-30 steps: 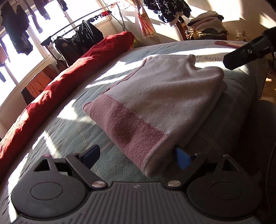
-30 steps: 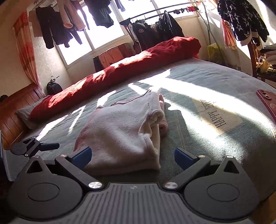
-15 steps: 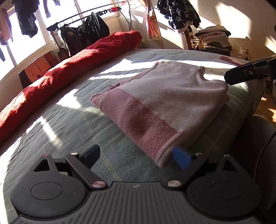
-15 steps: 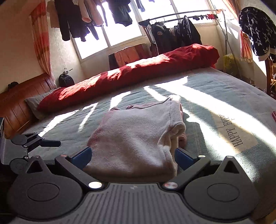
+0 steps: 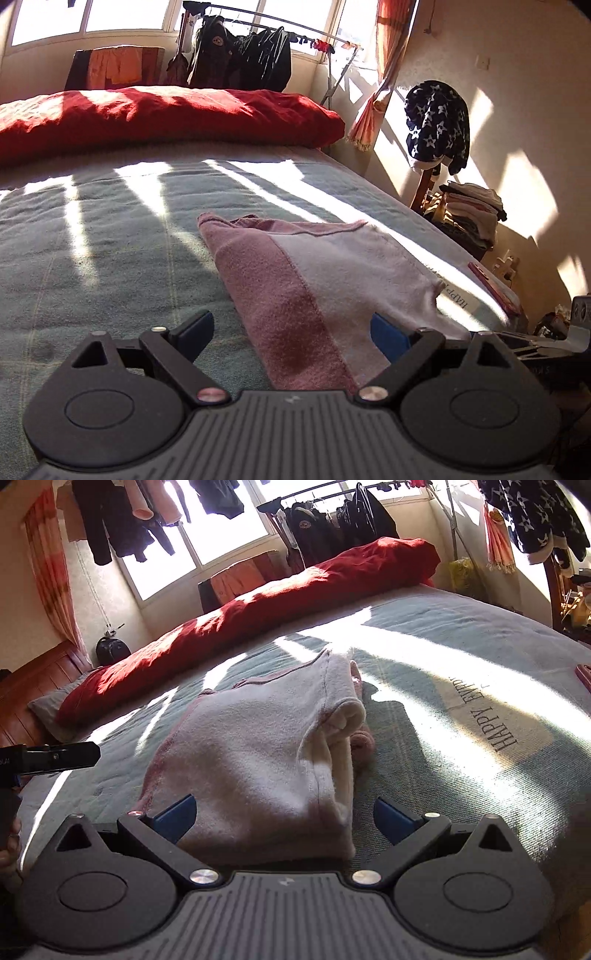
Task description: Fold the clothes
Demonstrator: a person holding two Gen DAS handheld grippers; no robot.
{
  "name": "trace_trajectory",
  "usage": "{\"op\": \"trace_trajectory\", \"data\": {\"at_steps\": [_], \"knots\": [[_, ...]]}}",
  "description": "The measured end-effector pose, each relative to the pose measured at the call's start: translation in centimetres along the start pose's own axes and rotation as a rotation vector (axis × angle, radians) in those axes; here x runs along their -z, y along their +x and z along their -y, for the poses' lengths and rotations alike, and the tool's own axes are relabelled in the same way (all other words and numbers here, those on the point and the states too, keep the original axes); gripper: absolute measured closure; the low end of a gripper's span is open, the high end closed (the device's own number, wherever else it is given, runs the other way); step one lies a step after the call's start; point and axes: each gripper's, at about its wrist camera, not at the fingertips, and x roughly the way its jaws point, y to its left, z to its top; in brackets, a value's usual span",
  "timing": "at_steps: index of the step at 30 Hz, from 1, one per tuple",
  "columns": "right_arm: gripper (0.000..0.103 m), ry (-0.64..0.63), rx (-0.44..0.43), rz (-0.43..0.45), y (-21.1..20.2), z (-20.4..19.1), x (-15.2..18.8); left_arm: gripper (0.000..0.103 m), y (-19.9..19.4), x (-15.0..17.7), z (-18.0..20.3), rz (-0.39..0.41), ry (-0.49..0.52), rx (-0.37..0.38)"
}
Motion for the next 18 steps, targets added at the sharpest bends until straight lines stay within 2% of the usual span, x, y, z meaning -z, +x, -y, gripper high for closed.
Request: {"op": "trace_trajectory", "data": {"at_steps": [3, 5, 9, 14, 18], "knots": [[0.000, -0.005, 0.007, 0.018, -0.6, -0.2, -0.1, 0.011, 2.6, -2.1, 0.4, 0.017, -0.023, 0.092], [0.000, -0.014, 0.005, 0.019, -0.6, -0.5, -0.1, 0.011, 4.9, -3.2, 1.2, 0.005, -0.009, 0.126], [0.000, -0.009, 0.000, 0.009, -0.6, -0.6, 0.1, 0.011, 8.8, -3.9, 2.3, -0.031, 0.000, 0.148], [0.000, -0.010, 0.012, 0.003, -0.6, -0.2, 0.2, 0.011, 12.5, -3.0, 1.5, -0.075, -0.035, 0.142], [0.000, -0.012, 0.012, 0.018, -0.9, -0.1, -0.1, 0.011, 11.6, -2.9, 1.8, -0.074, -0.022, 0.138]]}}
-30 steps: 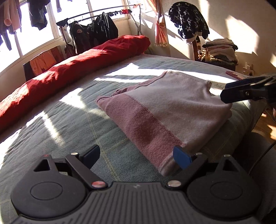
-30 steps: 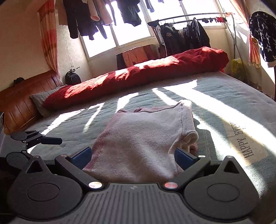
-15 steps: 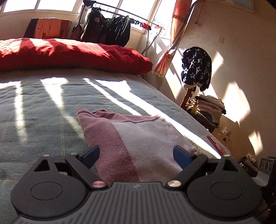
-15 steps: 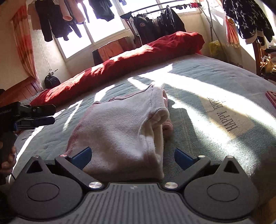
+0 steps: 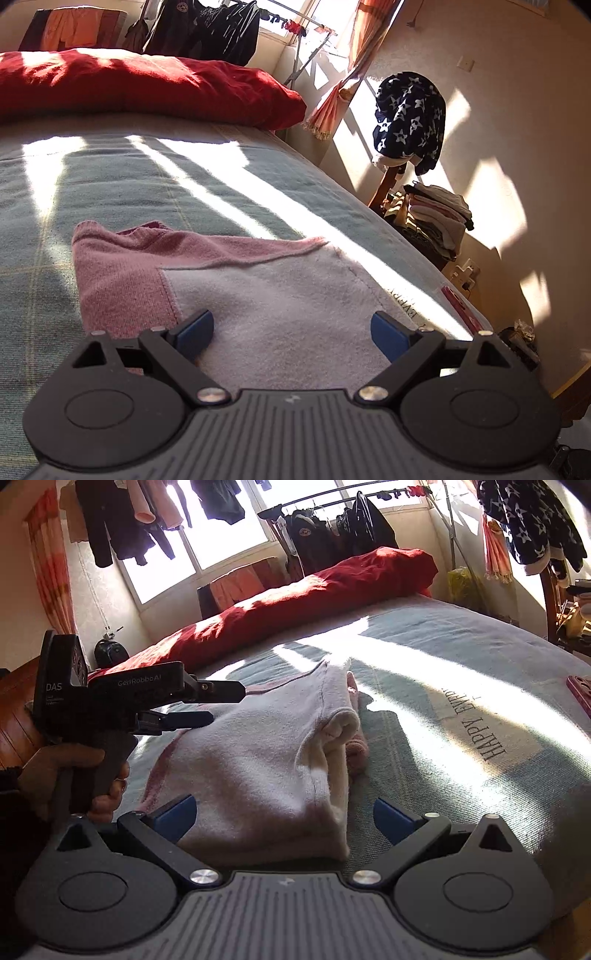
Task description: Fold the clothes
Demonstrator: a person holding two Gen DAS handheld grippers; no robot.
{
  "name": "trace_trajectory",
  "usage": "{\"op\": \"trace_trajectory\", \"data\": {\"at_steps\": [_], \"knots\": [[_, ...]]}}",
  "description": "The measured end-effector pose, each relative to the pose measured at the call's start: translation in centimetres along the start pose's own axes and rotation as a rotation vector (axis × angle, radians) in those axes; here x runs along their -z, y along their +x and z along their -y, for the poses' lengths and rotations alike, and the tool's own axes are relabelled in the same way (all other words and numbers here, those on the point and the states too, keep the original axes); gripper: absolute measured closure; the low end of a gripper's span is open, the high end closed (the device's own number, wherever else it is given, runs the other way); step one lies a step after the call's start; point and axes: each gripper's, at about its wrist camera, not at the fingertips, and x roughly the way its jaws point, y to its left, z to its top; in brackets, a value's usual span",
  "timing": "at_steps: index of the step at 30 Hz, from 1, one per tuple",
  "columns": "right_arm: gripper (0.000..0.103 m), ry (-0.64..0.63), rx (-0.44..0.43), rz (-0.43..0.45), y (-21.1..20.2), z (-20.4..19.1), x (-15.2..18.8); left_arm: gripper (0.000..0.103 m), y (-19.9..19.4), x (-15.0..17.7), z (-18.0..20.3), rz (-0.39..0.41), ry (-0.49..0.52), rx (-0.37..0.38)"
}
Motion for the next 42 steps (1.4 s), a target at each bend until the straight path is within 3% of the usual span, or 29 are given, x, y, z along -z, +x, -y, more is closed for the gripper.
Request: {"op": "trace_trajectory", "data": {"at_steps": [7, 16, 19, 24, 29, 34, 42], "knots": [[0.000, -0.046, -0.022, 0.038, -0.3, -1.3, -1.1, 0.009, -5.4, 1.4, 0.6, 0.046, -0.022, -0.029], [0.000, -0.153, -0.054, 0.070, 1.9, -3.2, -4.2, 0.008, -10.0, 3.7, -1.6, 0.038, -0.089, -0.226], [0.000, -0.172, -0.066, 0.069, 3.8, -3.6, -5.6, 0.008, -10.3, 3.9, -2.0, 0.029, -0.091, -0.259], [0.000, -0.179, -0.087, 0.032, 7.4, -3.7, -7.4, 0.008, -10.5, 3.9, -2.0, 0.033, -0.088, -0.267], [0.000, -0.169, -0.064, -0.046, 10.0, -2.3, -6.2, 0.008, -10.5, 4.0, -1.9, 0.036, -0.076, -0.270], [0.000, -0.175, -0.071, -0.037, 9.3, -1.8, -5.9, 0.008, -10.2, 4.1, -2.1, 0.023, -0.074, -0.284], [0.000, -0.210, -0.067, 0.008, 9.2, -3.0, -8.5, 0.008, -10.8, 4.6, -1.8, 0.031, -0.080, -0.269]]}}
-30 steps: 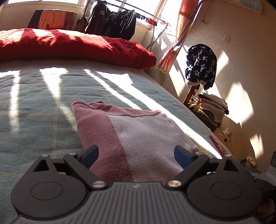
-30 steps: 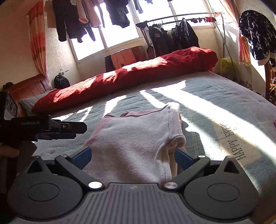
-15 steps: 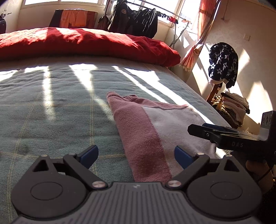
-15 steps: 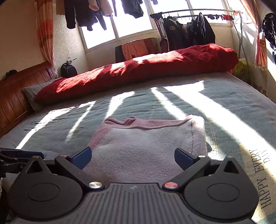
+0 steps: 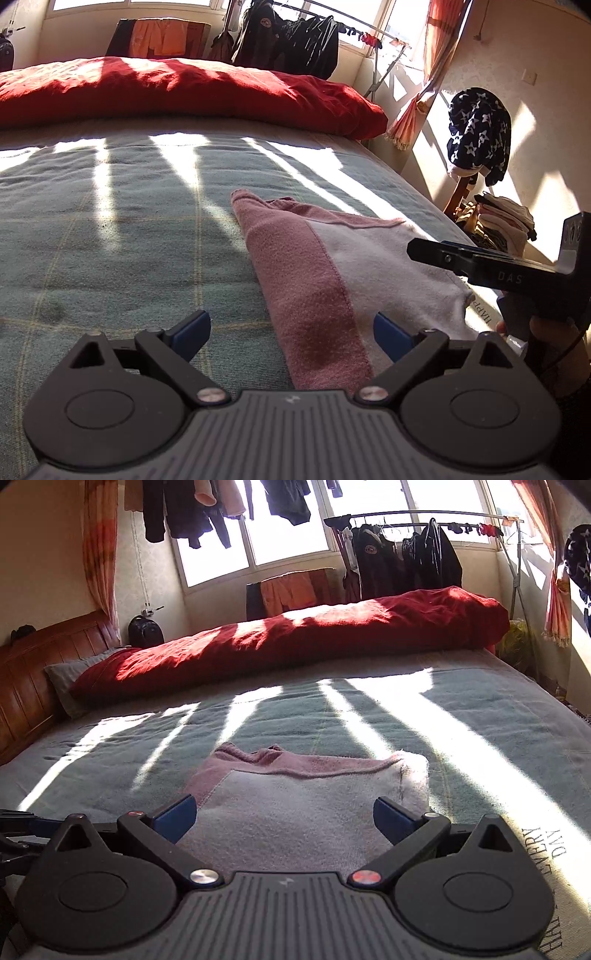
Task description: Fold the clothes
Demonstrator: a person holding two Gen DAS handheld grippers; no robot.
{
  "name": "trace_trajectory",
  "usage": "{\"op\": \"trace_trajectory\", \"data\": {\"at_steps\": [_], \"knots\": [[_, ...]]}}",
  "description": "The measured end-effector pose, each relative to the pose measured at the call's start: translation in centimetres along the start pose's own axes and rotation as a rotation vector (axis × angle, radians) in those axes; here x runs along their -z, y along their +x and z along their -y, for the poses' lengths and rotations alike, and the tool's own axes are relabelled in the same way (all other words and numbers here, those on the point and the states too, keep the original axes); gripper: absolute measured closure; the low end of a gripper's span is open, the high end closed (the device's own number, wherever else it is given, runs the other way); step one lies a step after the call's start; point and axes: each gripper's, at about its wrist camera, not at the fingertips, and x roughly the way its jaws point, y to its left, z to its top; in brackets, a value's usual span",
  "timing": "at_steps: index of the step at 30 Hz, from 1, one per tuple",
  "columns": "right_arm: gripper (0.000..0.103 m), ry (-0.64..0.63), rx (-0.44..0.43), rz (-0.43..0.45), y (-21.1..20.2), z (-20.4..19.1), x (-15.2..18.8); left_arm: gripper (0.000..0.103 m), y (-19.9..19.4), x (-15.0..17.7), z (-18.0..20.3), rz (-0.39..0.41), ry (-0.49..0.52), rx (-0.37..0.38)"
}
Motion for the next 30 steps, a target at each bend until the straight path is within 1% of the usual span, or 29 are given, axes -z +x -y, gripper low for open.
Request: {"op": "trace_trajectory", "data": {"at_steps": [3, 4, 8, 10, 12, 14, 16, 18, 21, 23, 25, 26, 28, 30], "knots": [[0.000, 0.065, 0.011, -0.064, 1.8, 1.7, 0.4, 0.008, -0.5, 0.2, 0.1, 0.000, -0.002, 0.006], [0.000, 0.084, 0.012, -0.065, 1.9, 2.2, 0.8, 0.008, -0.6, 0.2, 0.2, 0.001, 0.000, 0.005], [0.000, 0.070, 0.007, -0.031, 0.1, 1.6, 0.4, 0.008, -1.0, 0.2, 0.3, 0.004, 0.017, -0.001], [0.000, 0.060, -0.026, 0.003, -0.9, 1.3, -0.3, 0.008, -1.0, 0.1, 0.6, 0.006, 0.017, 0.003], [0.000, 0.039, -0.024, -0.003, -0.7, 1.2, -0.8, 0.008, -0.9, 0.1, 0.8, 0.007, 0.017, 0.015], [0.000, 0.031, 0.003, -0.055, 0.4, 1.6, -0.8, 0.008, -0.9, 0.2, 0.9, 0.002, 0.022, 0.025], [0.000, 0.079, 0.031, -0.122, 1.9, 2.8, 0.1, 0.008, -0.9, 0.2, 1.0, -0.002, 0.027, 0.028], [0.000, 0.109, 0.036, -0.116, 1.5, 3.4, 1.0, 0.008, -1.0, 0.1, 0.9, -0.001, 0.030, 0.041], [0.000, 0.148, 0.007, -0.069, -1.1, 3.2, 1.5, 0.008, -0.7, -0.6, 0.8, 0.002, 0.032, 0.074], [0.000, 0.169, -0.009, -0.035, -3.0, 2.9, 1.6, 0.008, -0.1, -2.0, 0.9, 0.016, 0.032, 0.117], [0.000, 0.171, -0.019, -0.005, -4.4, 2.5, 1.7, 0.008, 0.8, -3.7, 0.8, 0.035, 0.012, 0.184], [0.000, 0.169, -0.023, 0.007, -5.0, 2.3, 1.7, 0.008, 1.6, -5.0, 0.6, 0.042, -0.016, 0.240], [0.000, 0.164, -0.029, 0.028, -5.9, 2.1, 1.6, 0.008, 3.5, -7.6, 0.3, 0.050, -0.071, 0.314], [0.000, 0.147, -0.052, 0.045, -6.0, 2.1, 1.2, 0.008, 5.4, -9.8, 0.0, 0.053, -0.140, 0.301]]}}
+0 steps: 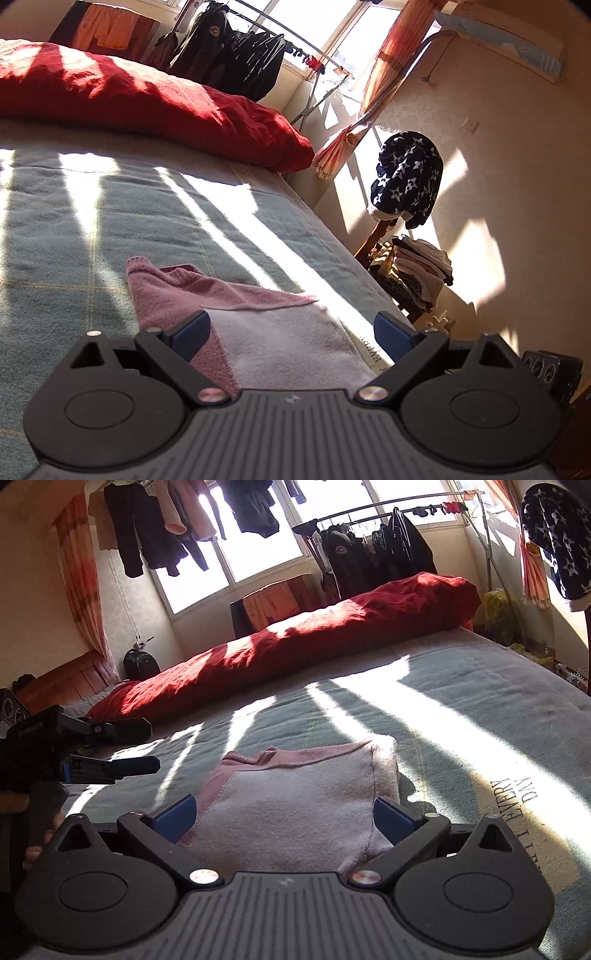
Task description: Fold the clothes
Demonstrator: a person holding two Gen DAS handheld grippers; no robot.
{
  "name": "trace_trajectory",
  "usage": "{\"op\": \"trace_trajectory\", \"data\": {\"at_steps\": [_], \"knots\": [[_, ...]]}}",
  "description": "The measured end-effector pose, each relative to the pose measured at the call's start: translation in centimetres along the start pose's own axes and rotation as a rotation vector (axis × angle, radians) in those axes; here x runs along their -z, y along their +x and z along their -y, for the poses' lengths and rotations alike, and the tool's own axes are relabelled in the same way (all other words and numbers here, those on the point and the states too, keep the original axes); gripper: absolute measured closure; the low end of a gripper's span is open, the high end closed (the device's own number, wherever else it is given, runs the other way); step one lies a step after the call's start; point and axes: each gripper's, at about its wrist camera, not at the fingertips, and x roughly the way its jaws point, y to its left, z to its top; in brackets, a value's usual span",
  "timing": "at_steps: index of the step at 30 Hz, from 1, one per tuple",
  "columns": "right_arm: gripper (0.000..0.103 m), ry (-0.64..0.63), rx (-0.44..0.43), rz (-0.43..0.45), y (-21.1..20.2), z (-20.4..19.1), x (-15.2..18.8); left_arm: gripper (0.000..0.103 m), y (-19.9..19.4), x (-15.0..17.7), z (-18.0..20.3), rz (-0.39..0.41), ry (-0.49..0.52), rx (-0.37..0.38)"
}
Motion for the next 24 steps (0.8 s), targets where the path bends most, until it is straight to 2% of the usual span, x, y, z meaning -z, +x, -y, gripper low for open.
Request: {"op": "trace_trajectory", "data": {"at_steps": [2, 6, 9, 10, 12, 14, 18, 20, 22, 24], "knots": [[0.000, -0.036, -0.041, -0.008, 0.5, 0.2, -1.0, 0.008, 1.7, -1.9, -0.5, 0.015, -0.067, -0.026], [0.011, -0.154, -0.101, -0.079, 3.6, 0.4, -5.0, 0.008, 2.5, -0.8, -1.6, 0.025, -0.136, 0.046], [0.030, -0.231, -0.136, -0.171, 7.5, 0.6, -8.4, 0.008, 2.3, 1.1, -2.8, 0.005, -0.150, 0.018], [0.040, -0.256, -0.137, -0.209, 9.1, 0.5, -9.3, 0.008, 2.0, 1.4, -3.3, 0.008, -0.154, 0.005], [0.045, -0.320, -0.132, -0.287, 12.6, 0.1, -10.6, 0.008, 1.5, 2.1, -4.3, 0.018, -0.163, -0.014], [0.051, -0.382, -0.132, -0.352, 16.0, -0.3, -11.0, 0.008, 1.1, 2.6, -5.3, 0.025, -0.174, -0.026], [0.051, -0.462, -0.144, -0.483, 22.0, -0.8, -9.8, 0.008, 0.7, 3.3, -7.0, 0.028, -0.197, -0.027], [0.051, -0.509, -0.135, -0.535, 23.8, -0.8, -8.7, 0.008, 0.7, 3.4, -7.7, 0.025, -0.194, -0.043], [0.052, -0.512, -0.149, -0.553, 24.3, -0.6, -7.8, 0.008, 0.7, 3.6, -8.2, 0.023, -0.191, -0.063], [0.057, -0.512, -0.159, -0.547, 24.2, -0.5, -7.3, 0.008, 0.8, 3.8, -8.8, 0.018, -0.202, -0.072]]}}
